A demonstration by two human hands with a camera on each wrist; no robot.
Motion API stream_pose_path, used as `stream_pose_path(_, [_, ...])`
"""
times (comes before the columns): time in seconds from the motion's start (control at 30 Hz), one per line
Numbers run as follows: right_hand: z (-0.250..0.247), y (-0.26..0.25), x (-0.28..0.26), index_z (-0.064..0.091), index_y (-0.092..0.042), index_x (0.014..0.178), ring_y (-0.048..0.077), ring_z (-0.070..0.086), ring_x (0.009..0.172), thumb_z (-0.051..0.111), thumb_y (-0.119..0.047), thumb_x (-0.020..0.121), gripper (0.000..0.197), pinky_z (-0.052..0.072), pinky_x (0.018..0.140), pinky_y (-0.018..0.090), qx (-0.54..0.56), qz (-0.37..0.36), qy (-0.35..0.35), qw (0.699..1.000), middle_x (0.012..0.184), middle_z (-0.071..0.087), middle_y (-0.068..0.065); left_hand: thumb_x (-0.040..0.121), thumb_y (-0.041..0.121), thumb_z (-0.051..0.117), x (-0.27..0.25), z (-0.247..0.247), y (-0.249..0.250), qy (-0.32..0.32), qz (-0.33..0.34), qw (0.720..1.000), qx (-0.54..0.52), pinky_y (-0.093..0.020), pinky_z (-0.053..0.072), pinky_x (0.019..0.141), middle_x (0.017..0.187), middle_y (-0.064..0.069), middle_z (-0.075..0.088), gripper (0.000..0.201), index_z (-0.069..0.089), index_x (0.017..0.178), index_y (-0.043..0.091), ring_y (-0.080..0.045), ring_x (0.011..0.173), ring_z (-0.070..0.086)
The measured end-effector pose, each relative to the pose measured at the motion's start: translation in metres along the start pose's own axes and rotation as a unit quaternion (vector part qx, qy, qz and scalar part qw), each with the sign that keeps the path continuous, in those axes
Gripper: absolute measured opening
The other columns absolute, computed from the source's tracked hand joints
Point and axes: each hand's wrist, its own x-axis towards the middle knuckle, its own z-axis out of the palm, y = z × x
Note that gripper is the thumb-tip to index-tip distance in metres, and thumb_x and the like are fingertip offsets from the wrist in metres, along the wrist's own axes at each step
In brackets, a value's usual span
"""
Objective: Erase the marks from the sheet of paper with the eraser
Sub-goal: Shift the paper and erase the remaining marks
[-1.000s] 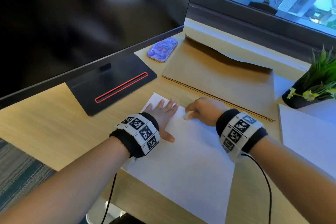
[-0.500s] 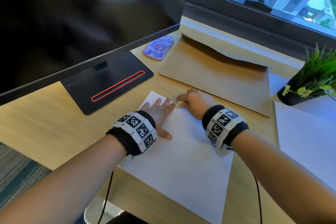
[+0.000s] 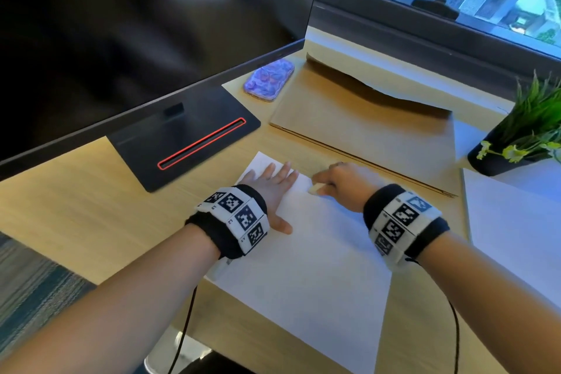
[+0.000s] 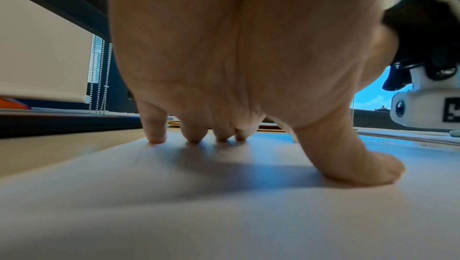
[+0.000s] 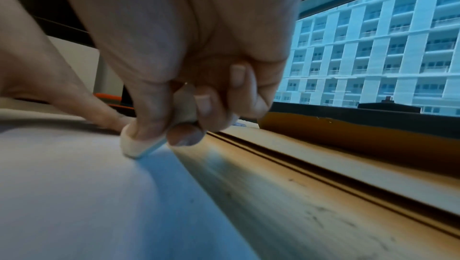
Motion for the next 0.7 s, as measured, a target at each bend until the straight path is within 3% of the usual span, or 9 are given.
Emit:
stream_pose_path(0.07, [-0.004, 0.004, -0.002, 0.059, -0.029, 0.121, 0.019, 0.054, 0.103, 0.043, -0.035, 0.098, 0.029, 0.047, 0.084, 0.033, -0.004, 0.001, -0.011, 1.0, 0.111, 0.056, -0.003, 0.082, 0.056, 0.061, 0.0, 0.0, 0.001, -0.002, 0.0, 1.0, 0.003, -0.047, 0.001, 0.116, 0.155, 0.002, -0.026, 0.109, -0.017, 0.148, 0.02, -0.023, 0.145, -0.015])
stream_pose_path(0.2, [-0.004, -0.011, 0.011, 0.051, -0.03, 0.13, 0.023, 0.054, 0.103, 0.04, -0.032, 0.099, 0.033, 0.044, 0.077, 0.03, 0.016, 0.0, 0.076, 0.997, 0.115, 0.053, 0.001, 0.082, 0.057, 0.059, -0.001, -0.001, 0.0, -0.002, 0.002, 1.0, 0.008, -0.047, 0.001, 0.116, 0.155, 0.002, -0.026, 0.108, -0.018, 0.148, 0.021, -0.024, 0.145, -0.015])
stream_pose_path(0.3, [0.001, -0.007, 0.004, 0.053, -0.03, 0.126, 0.022, 0.056, 0.099, 0.04, -0.034, 0.099, 0.031, 0.049, 0.08, 0.033, -0.006, 0.014, 0.041, 0.999, 0.114, 0.056, 0.001, 0.082, 0.056, 0.06, -0.001, -0.001, 0.0, -0.002, 0.002, 1.0, 0.006, -0.048, 0.001, 0.116, 0.155, 0.003, -0.026, 0.108, -0.017, 0.149, 0.021, -0.023, 0.145, -0.014])
stream_pose_path(0.4, [-0.003, 0.002, -0.005, 0.059, -0.029, 0.119, 0.02, 0.054, 0.101, 0.043, -0.034, 0.098, 0.027, 0.047, 0.081, 0.031, -0.013, 0.021, -0.012, 1.0, 0.115, 0.057, -0.001, 0.082, 0.056, 0.061, 0.0, -0.001, 0.001, -0.006, 0.0, 1.0, 0.009, -0.047, 0.001, 0.116, 0.155, 0.003, -0.026, 0.109, -0.017, 0.149, 0.02, -0.022, 0.145, -0.015])
stream_pose_path(0.57, [-0.004, -0.012, 0.01, 0.051, -0.03, 0.131, 0.024, 0.055, 0.104, 0.04, -0.031, 0.099, 0.034, 0.049, 0.081, 0.033, 0.008, 0.023, 0.074, 0.997, 0.118, 0.054, 0.003, 0.083, 0.057, 0.059, 0.0, -0.001, 0.0, -0.003, 0.001, 1.0, 0.014, -0.047, 0.002, 0.116, 0.155, 0.003, -0.025, 0.107, -0.018, 0.148, 0.021, -0.022, 0.145, -0.014])
stream_pose_path(0.7, [-0.001, -0.003, -0.001, 0.053, -0.031, 0.128, 0.022, 0.056, 0.103, 0.042, -0.032, 0.098, 0.032, 0.051, 0.083, 0.035, -0.022, 0.03, 0.018, 0.999, 0.117, 0.055, 0.0, 0.083, 0.057, 0.059, -0.001, -0.002, 0.001, -0.006, 0.002, 1.0, 0.011, -0.047, 0.001, 0.116, 0.155, 0.003, -0.026, 0.107, -0.018, 0.148, 0.021, -0.022, 0.145, -0.015])
